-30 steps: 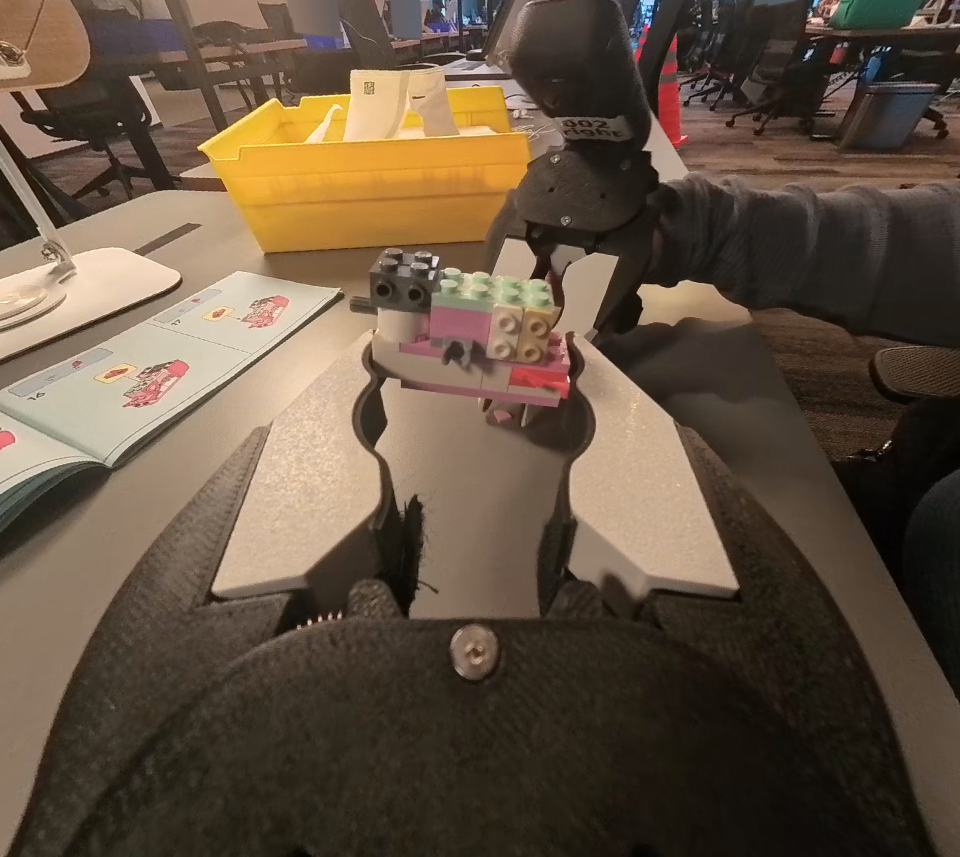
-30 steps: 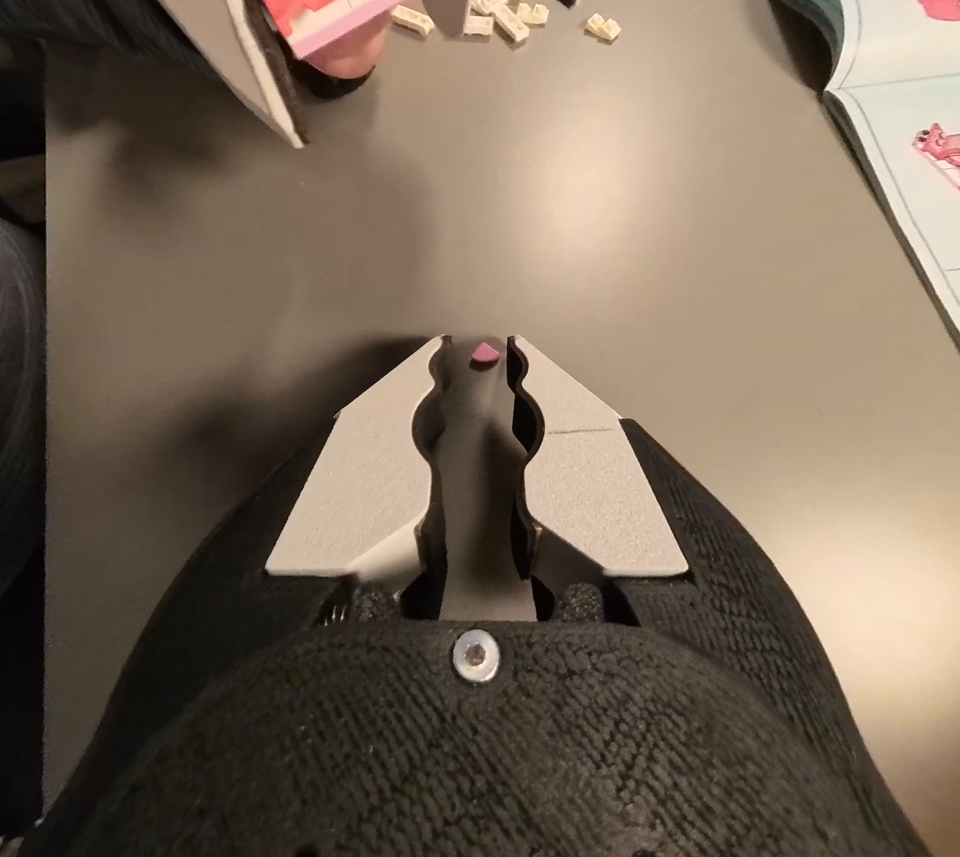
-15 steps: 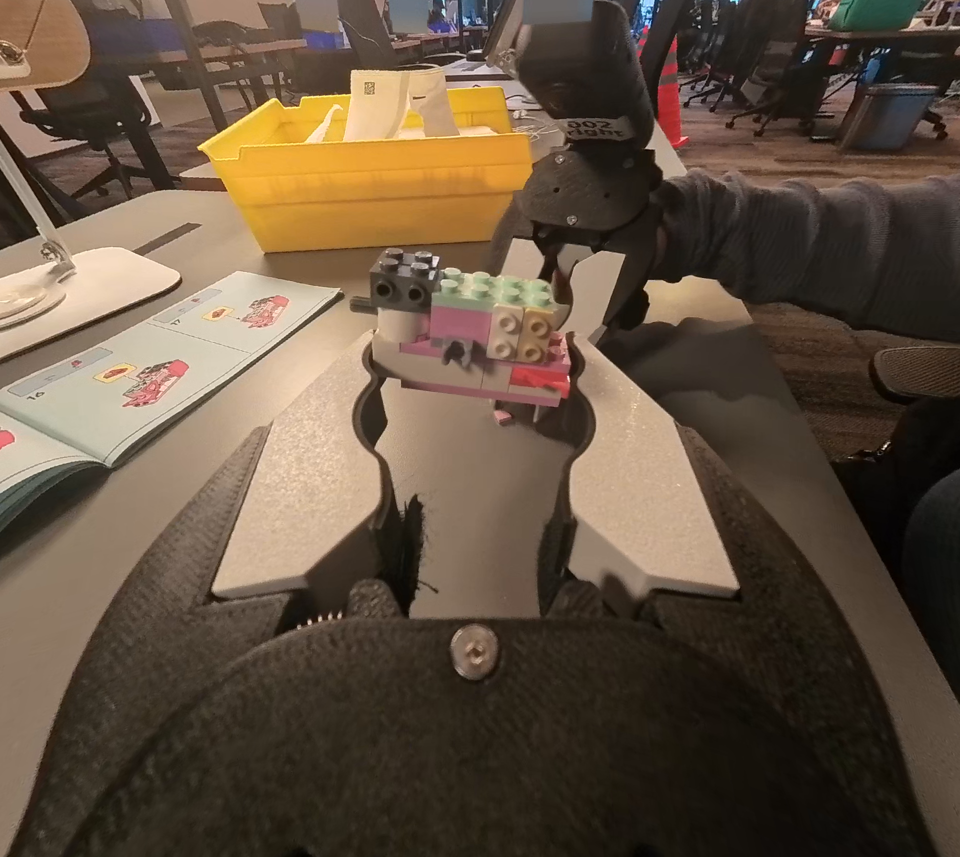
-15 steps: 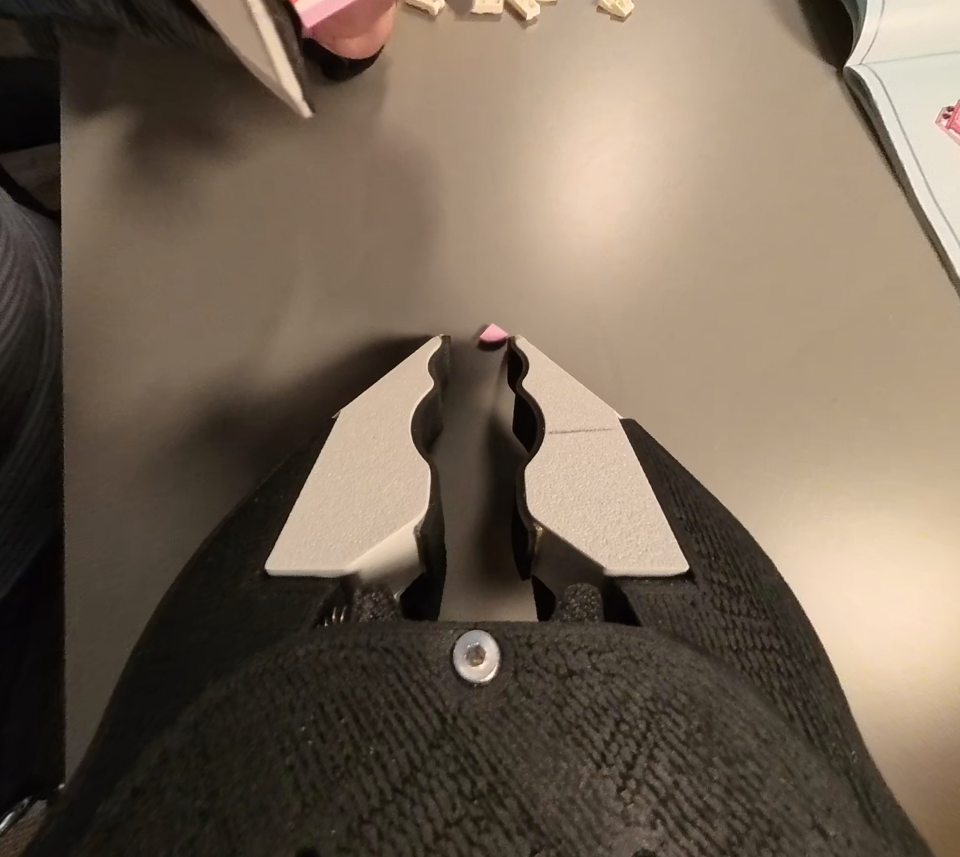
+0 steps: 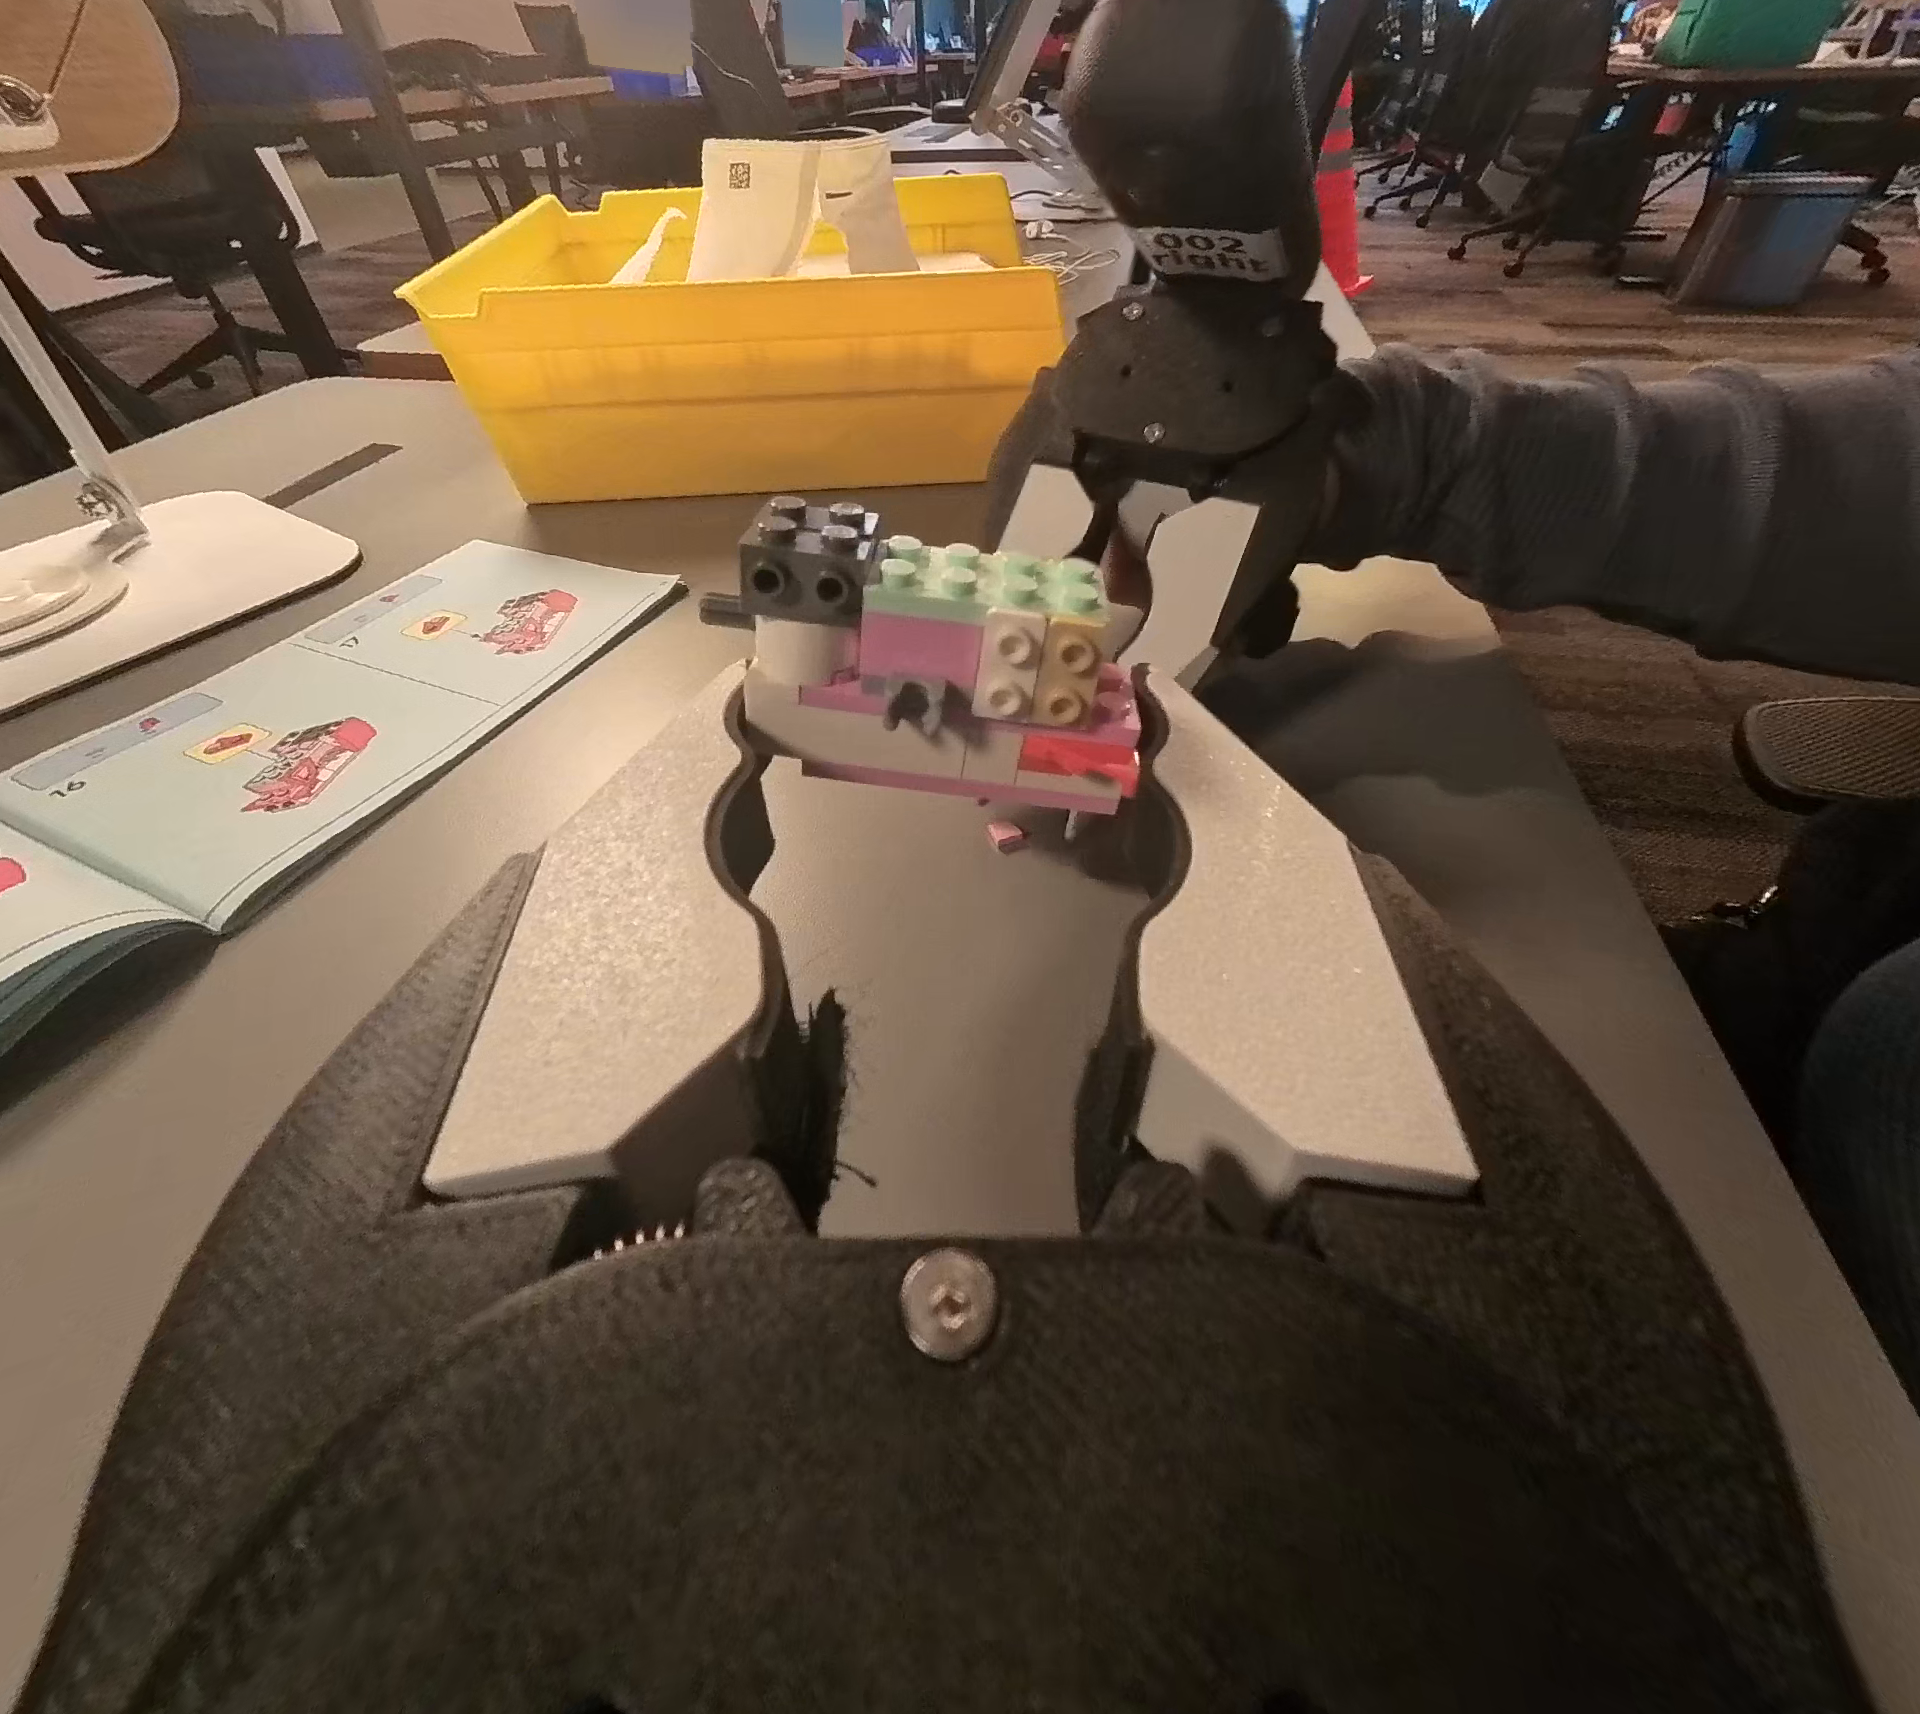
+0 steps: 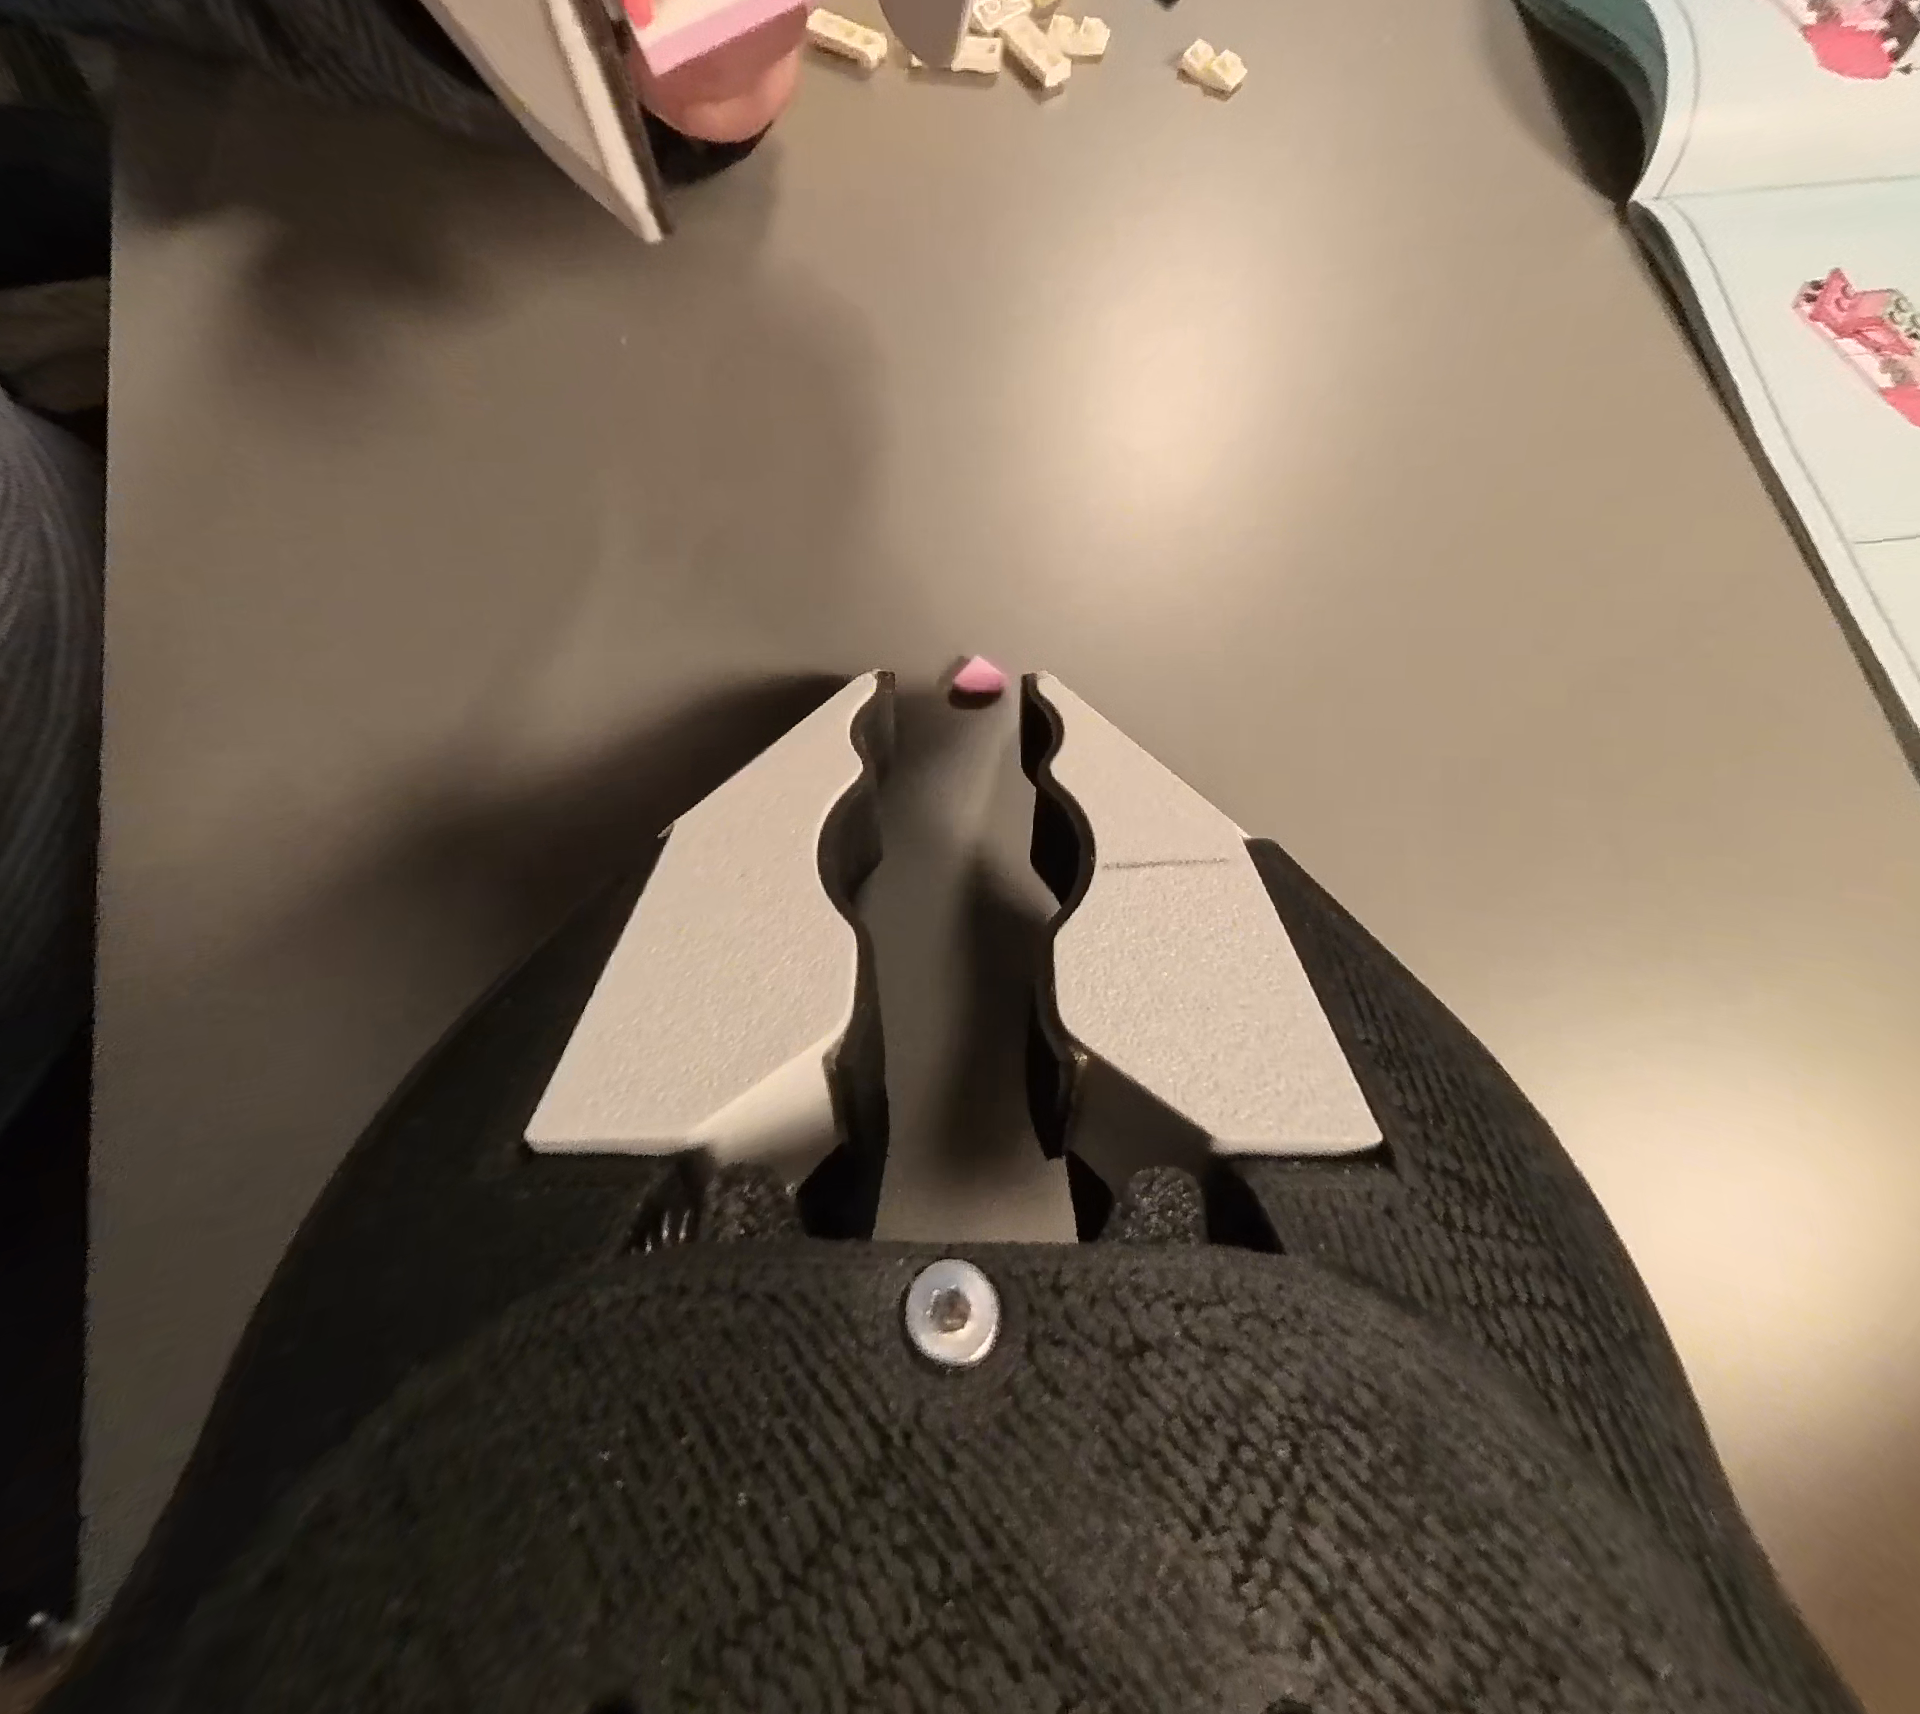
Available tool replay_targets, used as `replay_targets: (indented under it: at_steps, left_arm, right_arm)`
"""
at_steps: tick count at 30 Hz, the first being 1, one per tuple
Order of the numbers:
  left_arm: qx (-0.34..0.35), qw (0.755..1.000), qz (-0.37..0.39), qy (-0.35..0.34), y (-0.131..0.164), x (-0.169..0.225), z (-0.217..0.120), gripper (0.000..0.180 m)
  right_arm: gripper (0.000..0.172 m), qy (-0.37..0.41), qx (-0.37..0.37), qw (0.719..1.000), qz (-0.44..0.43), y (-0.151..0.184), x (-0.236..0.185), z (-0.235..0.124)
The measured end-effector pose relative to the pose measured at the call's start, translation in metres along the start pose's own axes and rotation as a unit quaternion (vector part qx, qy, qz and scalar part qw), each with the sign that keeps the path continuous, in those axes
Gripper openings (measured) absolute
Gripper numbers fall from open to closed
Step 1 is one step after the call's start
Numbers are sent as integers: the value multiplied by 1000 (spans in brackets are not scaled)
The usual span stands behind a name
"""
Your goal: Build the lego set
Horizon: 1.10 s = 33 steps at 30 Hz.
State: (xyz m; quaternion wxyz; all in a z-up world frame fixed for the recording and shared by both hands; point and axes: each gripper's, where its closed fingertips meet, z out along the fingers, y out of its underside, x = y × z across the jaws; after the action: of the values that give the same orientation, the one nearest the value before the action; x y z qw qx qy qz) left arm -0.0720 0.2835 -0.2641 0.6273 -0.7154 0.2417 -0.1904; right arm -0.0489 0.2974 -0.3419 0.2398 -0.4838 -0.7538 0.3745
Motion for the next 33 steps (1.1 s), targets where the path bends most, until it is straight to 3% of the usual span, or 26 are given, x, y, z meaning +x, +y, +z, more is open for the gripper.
replay_targets:
  at_steps: [21,33]
  left_arm:
    - [-1,1000,0,0,0,0,0,68]
    - [-1,1000,0,1,1,0,0,68]
  right_arm:
    - [6,-7,-16,1000,-9,3,-4,3]
    - [4,-7,-16,1000,-8,1,-3,6]
